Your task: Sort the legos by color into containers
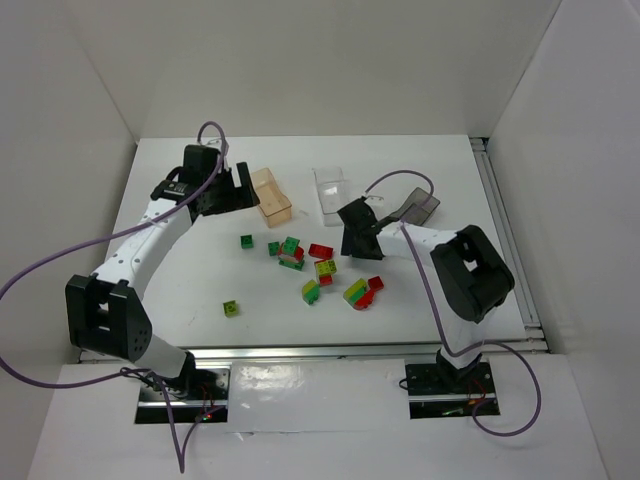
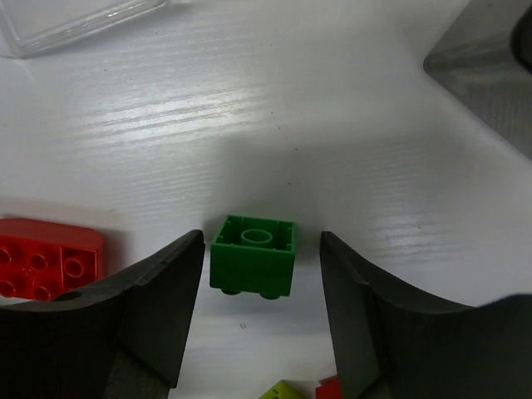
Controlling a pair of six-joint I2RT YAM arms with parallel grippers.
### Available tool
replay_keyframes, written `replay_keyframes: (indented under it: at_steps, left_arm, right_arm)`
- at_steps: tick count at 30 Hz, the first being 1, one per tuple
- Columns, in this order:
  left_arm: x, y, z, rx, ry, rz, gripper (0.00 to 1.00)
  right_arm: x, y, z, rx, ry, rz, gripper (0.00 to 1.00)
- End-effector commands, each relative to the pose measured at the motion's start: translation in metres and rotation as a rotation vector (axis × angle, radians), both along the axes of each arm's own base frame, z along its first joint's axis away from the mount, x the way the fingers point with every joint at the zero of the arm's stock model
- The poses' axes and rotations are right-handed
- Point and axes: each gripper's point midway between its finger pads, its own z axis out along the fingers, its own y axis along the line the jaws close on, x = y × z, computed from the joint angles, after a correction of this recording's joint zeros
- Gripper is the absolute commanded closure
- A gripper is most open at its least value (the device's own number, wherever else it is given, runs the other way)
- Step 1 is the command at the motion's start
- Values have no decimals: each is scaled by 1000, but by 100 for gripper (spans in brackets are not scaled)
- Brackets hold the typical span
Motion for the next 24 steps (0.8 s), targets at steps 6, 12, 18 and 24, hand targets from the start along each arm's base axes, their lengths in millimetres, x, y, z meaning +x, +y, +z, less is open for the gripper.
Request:
replay_keyframes:
  at_steps: [6, 12, 18, 24]
  left_arm:
    - [5, -3, -1, 10, -16, -34, 4]
    - [12, -1, 4, 22, -26, -20, 6]
    - [8, 7, 7, 44, -10, 13, 4]
    - [7, 20, 1, 69, 9, 112, 0]
  right_arm:
    - [26, 12, 14, 38, -70, -19, 56]
    - [43, 17, 65, 51, -158, -5, 75]
    - [83, 34, 126, 80, -291, 39, 75]
    - [135, 56, 123, 50, -295, 93, 75]
